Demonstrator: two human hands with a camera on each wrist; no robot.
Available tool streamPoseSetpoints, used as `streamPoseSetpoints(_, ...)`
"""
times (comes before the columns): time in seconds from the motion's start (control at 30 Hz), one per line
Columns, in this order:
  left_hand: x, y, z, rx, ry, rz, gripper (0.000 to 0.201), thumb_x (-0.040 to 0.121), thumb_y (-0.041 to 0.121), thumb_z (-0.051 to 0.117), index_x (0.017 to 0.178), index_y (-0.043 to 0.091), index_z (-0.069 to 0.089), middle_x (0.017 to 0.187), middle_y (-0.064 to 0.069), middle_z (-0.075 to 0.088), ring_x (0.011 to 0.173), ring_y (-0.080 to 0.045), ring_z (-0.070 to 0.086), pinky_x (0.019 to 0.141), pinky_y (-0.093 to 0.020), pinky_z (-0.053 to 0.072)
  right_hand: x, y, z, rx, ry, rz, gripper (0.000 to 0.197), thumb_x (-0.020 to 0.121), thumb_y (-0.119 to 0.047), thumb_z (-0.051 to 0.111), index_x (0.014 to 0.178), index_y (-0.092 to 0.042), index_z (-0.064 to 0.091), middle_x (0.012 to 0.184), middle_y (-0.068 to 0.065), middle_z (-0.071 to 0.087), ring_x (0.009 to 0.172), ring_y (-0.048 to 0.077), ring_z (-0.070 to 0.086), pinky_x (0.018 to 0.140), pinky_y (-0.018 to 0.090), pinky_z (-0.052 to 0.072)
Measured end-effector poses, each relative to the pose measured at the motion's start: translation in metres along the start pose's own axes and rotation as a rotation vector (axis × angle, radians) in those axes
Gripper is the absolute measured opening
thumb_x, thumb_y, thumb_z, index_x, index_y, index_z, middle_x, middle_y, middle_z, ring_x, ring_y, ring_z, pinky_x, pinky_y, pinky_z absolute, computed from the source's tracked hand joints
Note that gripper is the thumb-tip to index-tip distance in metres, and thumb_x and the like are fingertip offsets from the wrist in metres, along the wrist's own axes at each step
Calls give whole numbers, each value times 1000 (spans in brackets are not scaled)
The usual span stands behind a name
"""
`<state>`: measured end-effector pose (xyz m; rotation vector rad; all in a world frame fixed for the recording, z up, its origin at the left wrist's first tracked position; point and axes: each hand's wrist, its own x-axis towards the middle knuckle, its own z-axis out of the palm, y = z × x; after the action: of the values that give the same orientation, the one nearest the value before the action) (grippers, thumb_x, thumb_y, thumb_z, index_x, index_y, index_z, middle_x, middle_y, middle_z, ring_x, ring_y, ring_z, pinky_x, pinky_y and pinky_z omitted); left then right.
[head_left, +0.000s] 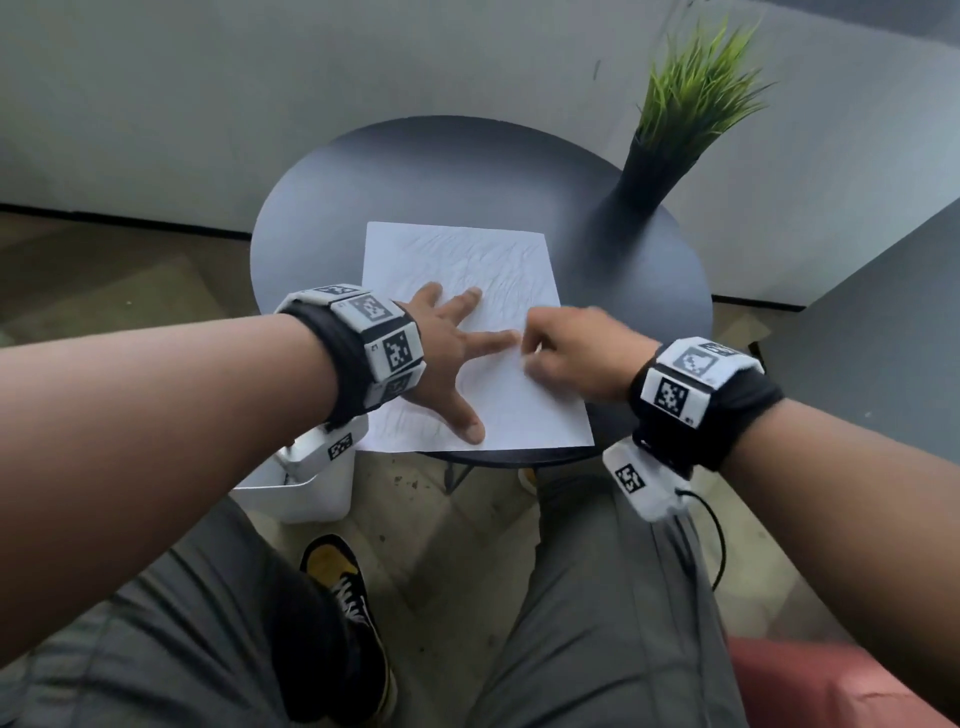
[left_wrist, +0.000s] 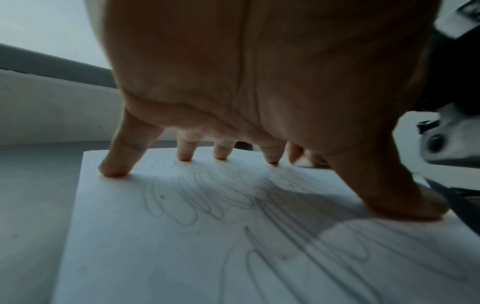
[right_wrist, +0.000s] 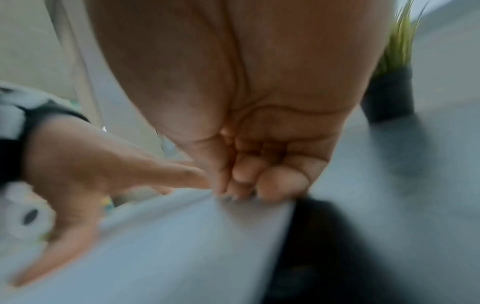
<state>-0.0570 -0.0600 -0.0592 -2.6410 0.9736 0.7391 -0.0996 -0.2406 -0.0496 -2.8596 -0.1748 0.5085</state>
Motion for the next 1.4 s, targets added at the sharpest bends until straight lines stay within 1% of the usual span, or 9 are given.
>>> streamPoseSetpoints(0.07, -1, 0, 0, 10, 5, 2, 118, 59, 89, 63, 146, 62, -11, 165, 2, -19, 150, -40, -8, 107, -65, 30, 2, 4, 5, -32, 132, 115, 14, 92, -29, 51, 102, -19, 52, 105, 10, 64, 95, 31, 58, 77, 35, 47)
streamPoseSetpoints(0.23, -3, 2, -2, 5, 2, 5, 118, 59, 87, 64, 148, 60, -8, 165, -1, -16, 149, -43, -6, 109, -64, 26, -23, -29, 18, -18, -82, -299, 12, 93, -24, 55, 102, -17, 58, 91, -3, 56, 83, 21, 51, 69, 28, 36)
streamPoseSetpoints(0.4, -4, 2, -1, 3, 8, 5, 115, 62, 87, 63, 149, 59, -6, 165, -1, -14, 148, -42, -4, 109, -65, 26, -2, -2, 11, -64, 145, 84, 17, 94, -31, 49, 104, -19, 52, 101, 11, 63, 89, 33, 58, 76, 37, 50)
streamPoseSetpoints(0.57, -5, 3, -3, 4, -16, 0, 118, 62, 86, 64, 149, 58, -11, 165, -1, -20, 149, -44, -11, 112, -65, 21, -26, -25, 20, 2, -106, -314, 13, 93, -27, 56, 102, -18, 57, 91, -2, 62, 83, 20, 55, 71, 30, 42)
streamPoseSetpoints(0.7, -5, 2, -2, 16, -2, 0, 119, 60, 87, 63, 149, 59, -10, 165, 1, -18, 148, -40, -7, 108, -65, 28, -4, 2, 9, -21, 91, 69, 15, 93, -33, 52, 102, -22, 53, 95, 2, 60, 87, 26, 57, 73, 34, 47)
streamPoseSetpoints(0.87, -5, 3, -2, 25, -7, -1, 120, 60, 88, 63, 149, 58, -12, 165, 0, -20, 149, -42, -9, 109, -64, 27, -26, -28, 23, -47, -117, -314, 11, 93, -26, 54, 103, -20, 54, 85, -4, 55, 79, 21, 50, 68, 30, 39)
streamPoseSetpoints(1.03, -6, 3, -1, 20, 4, 5, 118, 61, 88, 62, 149, 59, -12, 165, 1, -19, 149, -40, -8, 108, -64, 28, -8, 0, 11, -54, 120, 89, 12, 93, -30, 48, 103, -22, 48, 102, 9, 62, 89, 31, 56, 76, 37, 48)
streamPoseSetpoints(1.17, -4, 1, -1, 21, -12, -2, 120, 60, 89, 62, 148, 59, -14, 164, 0, -22, 149, -42, -11, 109, -67, 24, -33, -28, 30, -11, -62, -306, 6, 94, -23, 52, 92, -23, 46, 89, 2, 60, 76, 21, 48, 67, 33, 41)
streamPoseSetpoints(1.4, -5, 3, -1, -1, -14, -5, 120, 62, 86, 64, 149, 57, -13, 164, 0, -21, 149, -43, -12, 110, -67, 22, -26, -11, 22, -124, 100, -38, 10, 96, -28, 47, 102, -21, 45, 101, 10, 60, 88, 32, 55, 71, 34, 43)
